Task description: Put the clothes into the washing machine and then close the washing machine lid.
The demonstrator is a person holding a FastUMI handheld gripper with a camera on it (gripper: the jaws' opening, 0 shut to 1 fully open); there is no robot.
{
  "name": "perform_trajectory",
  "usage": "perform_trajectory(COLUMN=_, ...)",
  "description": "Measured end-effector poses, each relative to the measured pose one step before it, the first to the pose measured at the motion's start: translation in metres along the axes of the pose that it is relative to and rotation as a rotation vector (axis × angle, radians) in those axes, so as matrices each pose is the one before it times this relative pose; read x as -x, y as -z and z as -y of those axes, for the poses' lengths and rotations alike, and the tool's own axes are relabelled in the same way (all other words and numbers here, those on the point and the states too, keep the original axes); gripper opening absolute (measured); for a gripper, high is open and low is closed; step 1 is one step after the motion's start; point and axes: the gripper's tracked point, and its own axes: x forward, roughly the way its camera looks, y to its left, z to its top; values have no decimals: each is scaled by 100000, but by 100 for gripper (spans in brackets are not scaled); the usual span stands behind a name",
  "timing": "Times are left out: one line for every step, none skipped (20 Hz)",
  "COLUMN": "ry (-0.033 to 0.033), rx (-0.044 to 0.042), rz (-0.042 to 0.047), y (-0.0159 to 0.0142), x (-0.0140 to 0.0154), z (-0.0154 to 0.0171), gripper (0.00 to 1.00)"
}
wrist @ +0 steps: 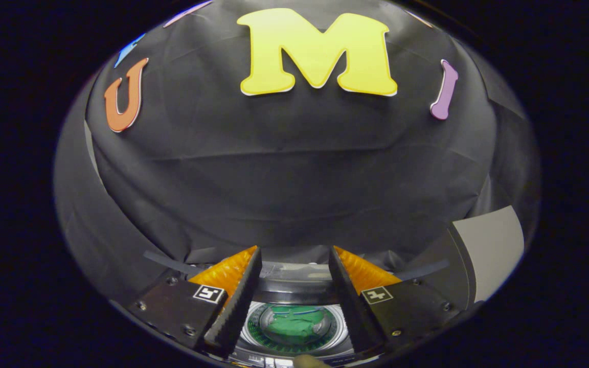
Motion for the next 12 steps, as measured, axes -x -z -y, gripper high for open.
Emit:
perform_trajectory(ry=-313, rx=427, rz=663, y=47, x=216, z=-135, gripper=83)
perform_trajectory(ry=-340, rx=84, rz=401, y=214, x=22, z=-47, gripper=83)
perform_trajectory(ry=-380, rx=-143, rz=398, y=89, x=65, z=-86, gripper=83)
perform_trajectory(ry=-261, rx=-135, rz=361, y=82, x=132, z=-54, gripper=83)
perform_trajectory(ry=-306, rx=99, rz=340, y=259, x=194, z=74, gripper=83)
perform_trajectory(ry=-214, rx=109, rz=293, y=129, x=238, z=22, gripper=83)
perform_trajectory(ry=-293, rx=131, rz=249, y=203, x=274, z=-163, gripper=83)
perform_trajectory(ry=-230, rx=44, rz=139, y=248, x=257, z=-76, gripper=83)
perform_trajectory(ry=-276, rx=47, rz=21, y=464, x=473, z=-96, gripper=83)
perform_trajectory(ry=-288, rx=18, rz=-153, y=479, x=348, z=-10, gripper=83)
perform_trajectory(ry=-129, rx=32, rz=-202, y=559, x=515, z=60, gripper=83)
perform_trajectory(ry=-139, rx=276, rz=-565, y=648, x=475, z=107, gripper=83)
